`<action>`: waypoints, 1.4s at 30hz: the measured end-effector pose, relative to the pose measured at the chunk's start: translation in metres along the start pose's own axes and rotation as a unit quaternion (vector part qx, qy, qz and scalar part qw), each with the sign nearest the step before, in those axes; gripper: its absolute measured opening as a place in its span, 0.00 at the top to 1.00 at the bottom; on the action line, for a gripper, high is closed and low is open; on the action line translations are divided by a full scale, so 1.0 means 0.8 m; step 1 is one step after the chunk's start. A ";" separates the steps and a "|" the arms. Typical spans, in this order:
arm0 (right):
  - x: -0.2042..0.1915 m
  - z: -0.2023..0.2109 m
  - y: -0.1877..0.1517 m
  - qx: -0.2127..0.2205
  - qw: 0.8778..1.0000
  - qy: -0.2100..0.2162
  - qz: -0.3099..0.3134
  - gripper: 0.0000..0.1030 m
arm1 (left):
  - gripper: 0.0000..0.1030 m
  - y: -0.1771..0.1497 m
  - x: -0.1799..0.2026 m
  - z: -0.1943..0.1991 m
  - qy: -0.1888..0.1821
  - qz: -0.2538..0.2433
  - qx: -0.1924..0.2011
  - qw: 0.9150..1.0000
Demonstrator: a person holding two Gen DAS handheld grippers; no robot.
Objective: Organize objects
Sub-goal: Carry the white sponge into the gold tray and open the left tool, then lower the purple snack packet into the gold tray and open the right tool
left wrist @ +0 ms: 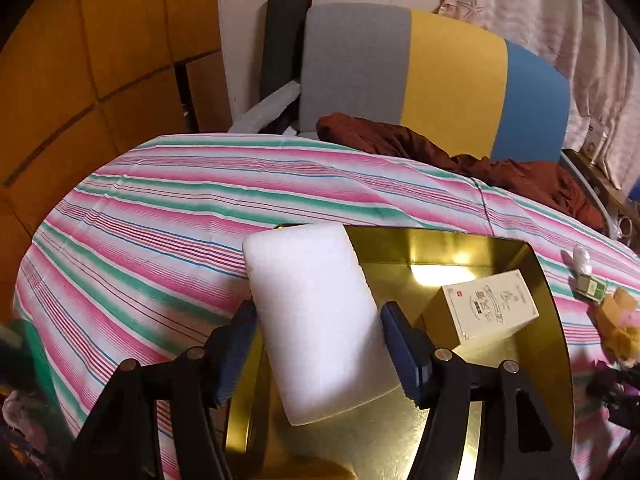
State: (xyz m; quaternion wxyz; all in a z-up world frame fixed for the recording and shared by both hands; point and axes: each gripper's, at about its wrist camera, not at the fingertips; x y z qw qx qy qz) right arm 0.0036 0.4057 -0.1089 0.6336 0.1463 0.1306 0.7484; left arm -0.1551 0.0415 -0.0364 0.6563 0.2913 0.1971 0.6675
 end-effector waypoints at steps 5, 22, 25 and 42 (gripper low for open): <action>-0.001 0.000 0.000 -0.001 1.000 -0.003 0.001 0.61 | 0.29 -0.005 0.003 0.005 -0.002 0.005 0.002 1.000; -0.007 -0.002 0.004 -0.003 1.000 -0.022 -0.001 0.60 | 0.16 -0.026 0.030 0.075 -0.052 -0.010 0.043 0.998; -0.011 0.006 0.008 0.003 1.000 -0.023 -0.014 0.60 | 0.14 -0.032 0.035 0.089 -0.060 -0.015 0.051 0.997; -0.162 0.051 0.127 0.114 0.988 0.104 -0.016 0.56 | 0.08 -0.062 -0.017 0.108 -0.064 0.030 0.039 0.997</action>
Point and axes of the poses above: each gripper's, at about its wrist camera, not at the fingertips, and z roughly against the way its jaws point, x to its right, y to its top, and after that the axes turned 10 degrees about z, right-handed
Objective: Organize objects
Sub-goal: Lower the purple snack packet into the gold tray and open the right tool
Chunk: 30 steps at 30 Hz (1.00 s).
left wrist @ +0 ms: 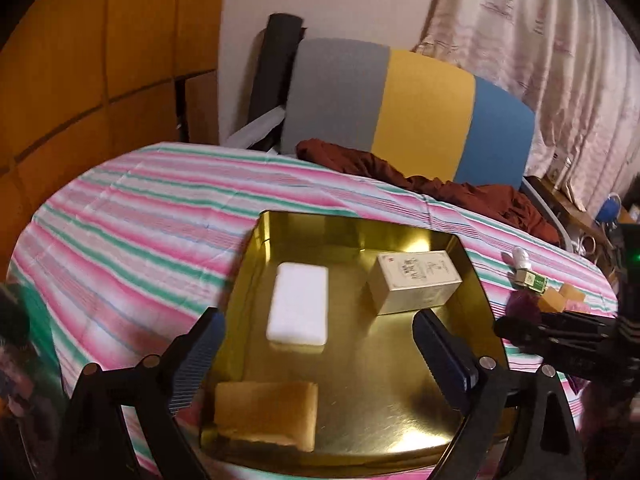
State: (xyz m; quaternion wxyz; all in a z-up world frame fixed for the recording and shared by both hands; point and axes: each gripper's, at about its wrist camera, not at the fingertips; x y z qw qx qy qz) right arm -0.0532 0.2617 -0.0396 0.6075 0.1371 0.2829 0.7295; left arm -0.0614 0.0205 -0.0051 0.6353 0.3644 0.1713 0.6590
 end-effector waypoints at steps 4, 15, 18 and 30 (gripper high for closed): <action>-0.027 -0.020 0.018 0.005 1.000 0.010 0.003 0.37 | 0.08 -0.002 -0.018 0.000 0.000 0.012 -0.009 1.000; -0.024 0.004 -0.026 0.024 1.000 -0.020 -0.006 0.20 | 0.02 -0.014 -0.027 -0.013 -0.022 0.034 -0.043 0.998; -0.012 0.019 -0.039 0.032 0.999 -0.031 -0.018 0.20 | 0.00 -0.016 -0.015 -0.012 -0.034 0.024 -0.043 0.998; 0.082 0.091 -0.104 0.037 0.990 -0.097 -0.091 0.20 | 0.00 -0.020 0.049 -0.012 -0.093 -0.038 -0.059 0.993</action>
Point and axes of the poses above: each gripper's, at about its wrist camera, not at the fingertips, and z roughly against the way its jaws point, x to its right, y to its top, and after that the axes turned 10 degrees about z, right-handed
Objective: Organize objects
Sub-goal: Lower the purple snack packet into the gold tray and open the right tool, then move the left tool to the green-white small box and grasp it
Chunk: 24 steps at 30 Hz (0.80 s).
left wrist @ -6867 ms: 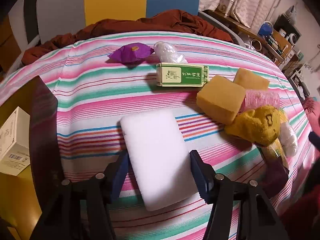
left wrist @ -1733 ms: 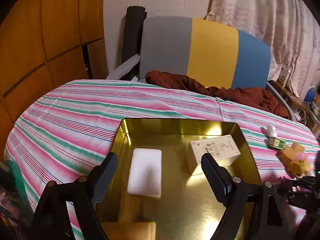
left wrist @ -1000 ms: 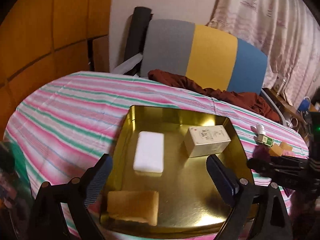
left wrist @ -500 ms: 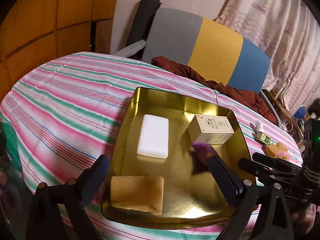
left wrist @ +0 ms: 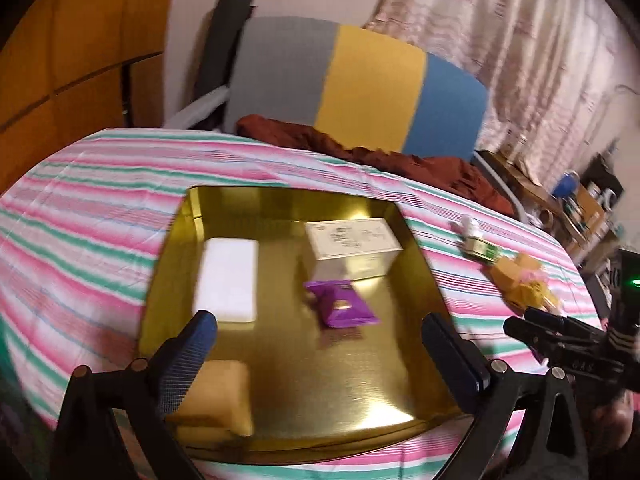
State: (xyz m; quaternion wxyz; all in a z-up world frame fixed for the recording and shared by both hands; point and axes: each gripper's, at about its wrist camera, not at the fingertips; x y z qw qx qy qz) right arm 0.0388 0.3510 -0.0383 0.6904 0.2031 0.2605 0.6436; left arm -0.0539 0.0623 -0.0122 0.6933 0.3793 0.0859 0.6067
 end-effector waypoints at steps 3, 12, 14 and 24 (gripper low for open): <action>0.044 0.019 -0.007 0.004 0.999 -0.034 -0.028 0.20 | 0.00 0.005 0.026 -0.003 -0.016 -0.030 -0.001 0.999; 0.187 0.074 -0.025 0.043 0.978 -0.138 -0.152 0.20 | 0.00 0.017 0.112 -0.025 -0.061 -0.097 -0.024 0.993; 0.213 0.080 -0.035 0.052 0.969 -0.155 -0.185 0.20 | 0.00 0.018 0.136 -0.034 -0.060 -0.121 -0.033 0.990; 0.265 0.092 -0.073 0.104 0.943 -0.099 -0.299 0.19 | 0.00 0.038 0.233 -0.129 -0.055 -0.122 -0.109 0.985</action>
Point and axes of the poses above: each gripper's, at about its wrist camera, not at the fingertips, and z roughly against the way its jaws point, x to its right, y to its top, and after that the axes turned 10 degrees about z, right-handed
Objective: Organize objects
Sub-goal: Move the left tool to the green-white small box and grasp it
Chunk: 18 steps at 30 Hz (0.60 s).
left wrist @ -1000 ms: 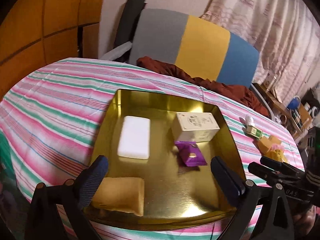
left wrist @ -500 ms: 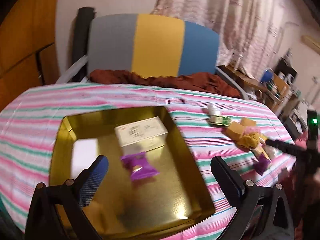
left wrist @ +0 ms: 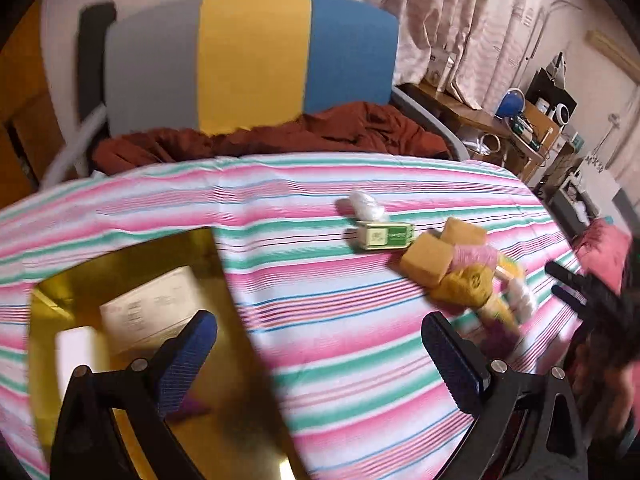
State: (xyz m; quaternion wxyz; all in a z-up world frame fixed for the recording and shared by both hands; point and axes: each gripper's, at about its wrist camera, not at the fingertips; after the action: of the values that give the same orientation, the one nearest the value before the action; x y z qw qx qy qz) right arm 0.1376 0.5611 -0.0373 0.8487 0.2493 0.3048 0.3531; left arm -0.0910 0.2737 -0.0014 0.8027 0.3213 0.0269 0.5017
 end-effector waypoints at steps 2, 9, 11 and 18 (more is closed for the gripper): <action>-0.004 -0.003 0.001 -0.002 1.000 0.006 0.005 0.19 | 0.00 0.017 0.017 -0.031 -0.010 0.011 -0.022 1.000; -0.009 -0.011 0.000 -0.014 0.999 0.032 0.009 0.19 | 0.00 0.067 0.064 -0.122 -0.025 0.035 -0.068 0.997; -0.008 -0.011 0.000 -0.014 0.999 0.038 0.007 0.19 | 0.00 0.078 0.075 -0.142 -0.018 0.039 -0.079 0.996; -0.004 -0.011 0.000 -0.014 0.999 0.050 -0.002 0.19 | 0.00 0.101 0.107 -0.209 0.000 0.037 -0.123 0.992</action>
State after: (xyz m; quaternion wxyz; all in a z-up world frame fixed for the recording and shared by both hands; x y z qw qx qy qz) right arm 0.1294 0.5603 -0.0426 0.8366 0.2189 0.3422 0.3675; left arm -0.1735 0.4492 -0.0658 0.8172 0.2204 -0.0469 0.5304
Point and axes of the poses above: each gripper's, at about its wrist camera, not at the fingertips, and z roughly against the way its jaws point, x to its right, y to its top, and after that the axes turned 10 degrees about z, right-handed
